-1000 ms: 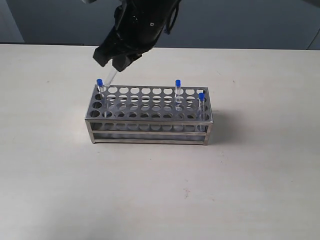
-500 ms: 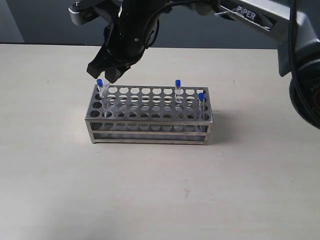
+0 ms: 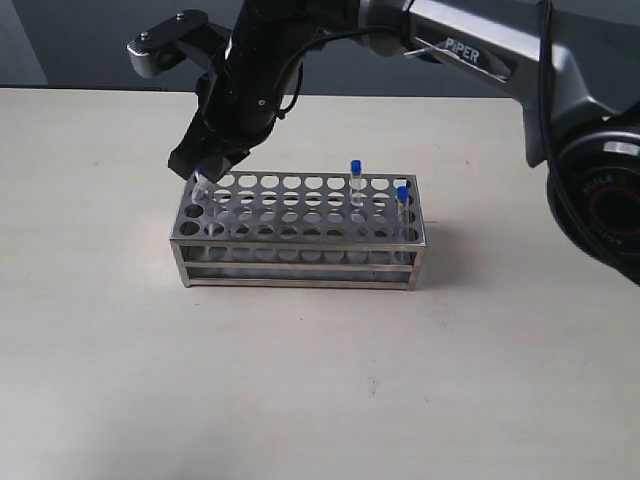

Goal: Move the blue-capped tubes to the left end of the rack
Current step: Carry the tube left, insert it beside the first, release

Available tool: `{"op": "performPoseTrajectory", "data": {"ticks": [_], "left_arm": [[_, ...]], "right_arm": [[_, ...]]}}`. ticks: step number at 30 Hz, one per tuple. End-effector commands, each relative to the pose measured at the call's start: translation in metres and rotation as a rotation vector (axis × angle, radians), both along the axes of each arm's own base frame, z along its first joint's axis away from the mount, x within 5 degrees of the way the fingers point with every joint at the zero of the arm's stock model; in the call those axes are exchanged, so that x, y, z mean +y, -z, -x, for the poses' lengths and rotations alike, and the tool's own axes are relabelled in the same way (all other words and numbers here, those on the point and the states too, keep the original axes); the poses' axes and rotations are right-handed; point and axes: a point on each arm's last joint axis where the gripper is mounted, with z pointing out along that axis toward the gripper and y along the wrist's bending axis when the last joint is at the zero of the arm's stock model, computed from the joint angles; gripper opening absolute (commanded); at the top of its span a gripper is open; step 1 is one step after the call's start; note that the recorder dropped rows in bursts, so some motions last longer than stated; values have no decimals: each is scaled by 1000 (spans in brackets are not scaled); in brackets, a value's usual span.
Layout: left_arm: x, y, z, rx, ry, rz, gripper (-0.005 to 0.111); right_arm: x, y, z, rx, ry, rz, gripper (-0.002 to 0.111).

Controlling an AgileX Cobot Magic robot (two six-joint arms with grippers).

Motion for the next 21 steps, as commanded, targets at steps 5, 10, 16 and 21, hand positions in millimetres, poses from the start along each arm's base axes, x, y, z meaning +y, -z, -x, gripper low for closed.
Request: {"op": "performPoseTrajectory", "data": {"ticks": [5,10,16,21], "left_arm": [[-1,-2,0,-2,8,23,1],[-1,-2,0,-2,8,23,1],[-1,-2,0,-2,8,23,1],[-1,-2,0,-2,8,23,1]], "right_arm": [[9,4,2,-18,-17,-39,-1],[12,13,-1,-27,-13,-35,-1],[19,16,-1,-54,-6,-69,-1],[25,38,1,-17,-18,-33,-1]]}}
